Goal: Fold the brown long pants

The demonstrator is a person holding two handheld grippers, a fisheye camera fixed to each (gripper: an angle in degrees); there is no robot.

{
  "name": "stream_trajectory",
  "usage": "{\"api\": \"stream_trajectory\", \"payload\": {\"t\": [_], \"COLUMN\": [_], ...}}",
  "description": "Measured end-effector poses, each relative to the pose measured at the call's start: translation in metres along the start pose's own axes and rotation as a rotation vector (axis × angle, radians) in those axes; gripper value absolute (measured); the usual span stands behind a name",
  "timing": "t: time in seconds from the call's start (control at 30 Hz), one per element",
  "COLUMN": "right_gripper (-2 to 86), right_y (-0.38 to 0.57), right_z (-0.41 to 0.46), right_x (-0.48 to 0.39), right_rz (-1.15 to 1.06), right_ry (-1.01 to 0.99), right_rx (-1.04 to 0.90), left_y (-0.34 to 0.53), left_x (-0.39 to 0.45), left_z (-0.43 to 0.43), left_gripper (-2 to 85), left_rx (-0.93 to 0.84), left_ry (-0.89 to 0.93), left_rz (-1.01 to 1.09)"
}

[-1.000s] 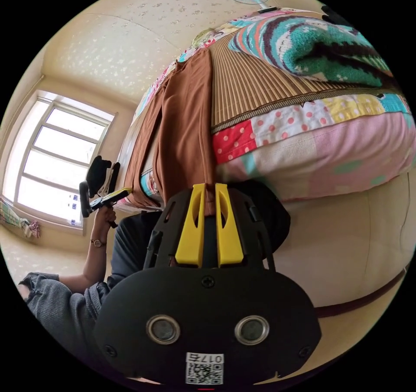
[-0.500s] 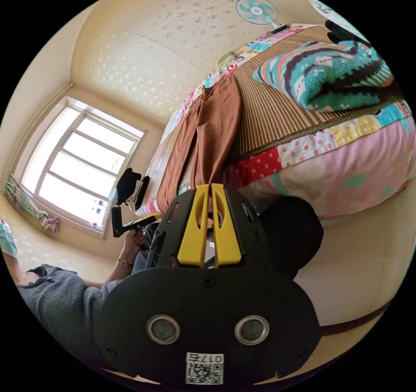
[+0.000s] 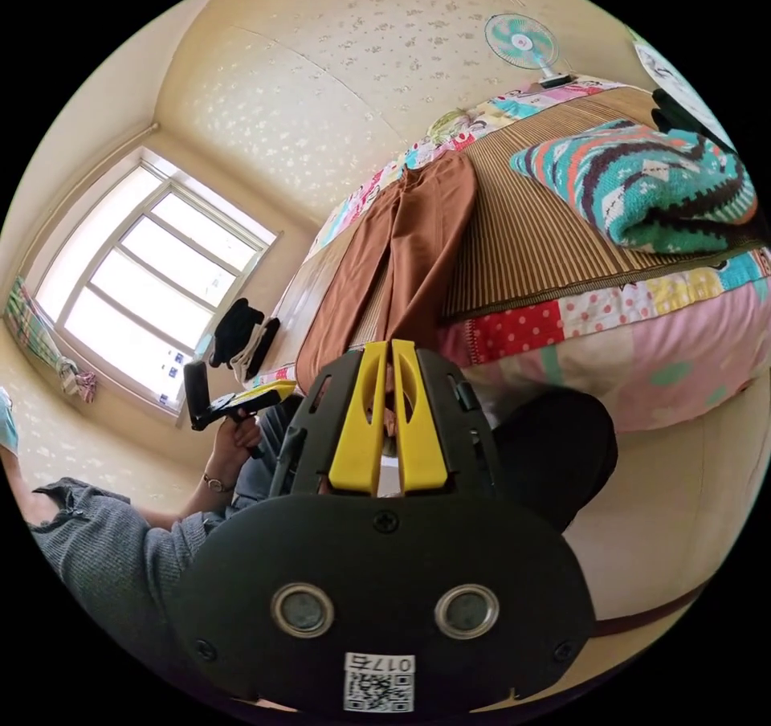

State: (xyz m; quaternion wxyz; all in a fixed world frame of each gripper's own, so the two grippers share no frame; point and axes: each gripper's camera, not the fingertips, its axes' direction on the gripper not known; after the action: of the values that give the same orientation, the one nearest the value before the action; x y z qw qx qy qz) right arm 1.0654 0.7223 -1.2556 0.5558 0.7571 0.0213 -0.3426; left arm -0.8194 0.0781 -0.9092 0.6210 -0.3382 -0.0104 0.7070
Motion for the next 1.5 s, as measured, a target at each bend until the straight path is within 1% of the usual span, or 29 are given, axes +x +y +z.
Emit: {"api": "stream_trajectory", "payload": {"t": [0.07,0.17,0.3,0.4,0.5,0.57,0.6,0.63,0.67,0.77,0.83,0.9,0.93,0.97,1.03,1.1,1.17,1.27,1.37,1.43,1.5], "right_gripper": [1.3,1.2,1.2,1.2,1.3,1.4,1.6,1.7,1.8,2.7,4.0,6.9,7.4,8.4,9.9,12.1,13.6,15.3,16.4,15.7,11.3], "right_y": [0.003,0.000,-0.009,-0.007,-0.002,0.002,0.003,0.003,0.002,-0.013,-0.036,-0.090,-0.107,-0.143,-0.203,-0.283,-0.339,-0.415,-0.470,-0.497,-0.527], "right_z": [0.001,0.012,0.061,0.102,0.145,0.167,0.178,0.183,0.192,0.210,0.217,0.228,0.233,0.244,0.267,0.307,0.346,0.412,0.476,0.510,0.557], "right_x": [-0.003,-0.020,-0.058,-0.082,-0.097,-0.102,-0.100,-0.098,-0.091,-0.061,-0.038,-0.001,0.010,0.031,0.063,0.111,0.143,0.185,0.207,0.209,0.203], "right_rz": [-0.014,-0.104,-0.272,-0.385,-0.450,-0.473,-0.478,-0.480,-0.482,-0.530,-0.517,-0.454,-0.424,-0.364,-0.274,-0.121,-0.038,0.069,0.102,0.115,0.119], "right_ry": [-0.034,-0.109,-0.182,-0.182,-0.140,-0.125,-0.130,-0.137,-0.155,-0.191,-0.129,-0.024,-0.005,0.005,-0.007,-0.064,-0.055,0.056,0.198,0.279,0.393], "right_rx": [0.018,0.020,-0.067,-0.123,-0.194,-0.228,-0.247,-0.262,-0.303,-0.450,-0.483,-0.479,-0.471,-0.452,-0.409,-0.335,-0.301,-0.240,-0.197,-0.177,-0.170], "left_y": [-0.015,-0.053,-0.101,-0.139,-0.164,-0.169,-0.167,-0.162,-0.156,-0.141,-0.134,-0.129,-0.125,-0.122,-0.118,-0.118,-0.125,-0.133,-0.133,-0.134,-0.138], "left_x": [-0.003,0.002,-0.003,-0.013,-0.018,-0.018,-0.019,-0.023,-0.029,-0.050,-0.062,-0.071,-0.075,-0.078,-0.081,-0.081,-0.079,-0.076,-0.080,-0.087,-0.096], "left_z": [-0.004,-0.003,-0.007,0.000,0.023,0.048,0.052,0.054,0.050,0.046,0.046,0.050,0.052,0.055,0.060,0.060,0.060,0.056,0.051,0.049,0.048], "left_gripper": [11.0,15.1,19.8,21.0,17.9,8.5,5.6,2.0,0.8,-0.2,-0.4,-0.6,-0.6,-0.7,-0.7,-0.8,-0.8,-0.8,-0.9,-0.9,-0.9], "left_rx": [0.034,0.029,0.108,0.079,-0.048,-0.187,-0.204,-0.203,-0.170,-0.132,-0.127,-0.131,-0.141,-0.149,-0.167,-0.164,-0.194,-0.216,-0.198,-0.199,-0.206], "left_ry": [0.142,0.243,0.254,0.259,0.262,0.229,0.209,0.182,0.191,0.215,0.218,0.204,0.183,0.160,0.143,0.152,0.143,0.130,0.146,0.180,0.232], "left_rz": [-0.028,-0.002,-0.046,-0.056,-0.045,0.006,0.015,0.030,0.037,0.008,-0.005,-0.008,-0.003,0.006,0.015,0.027,0.059,0.101,0.093,0.072,0.043]}}
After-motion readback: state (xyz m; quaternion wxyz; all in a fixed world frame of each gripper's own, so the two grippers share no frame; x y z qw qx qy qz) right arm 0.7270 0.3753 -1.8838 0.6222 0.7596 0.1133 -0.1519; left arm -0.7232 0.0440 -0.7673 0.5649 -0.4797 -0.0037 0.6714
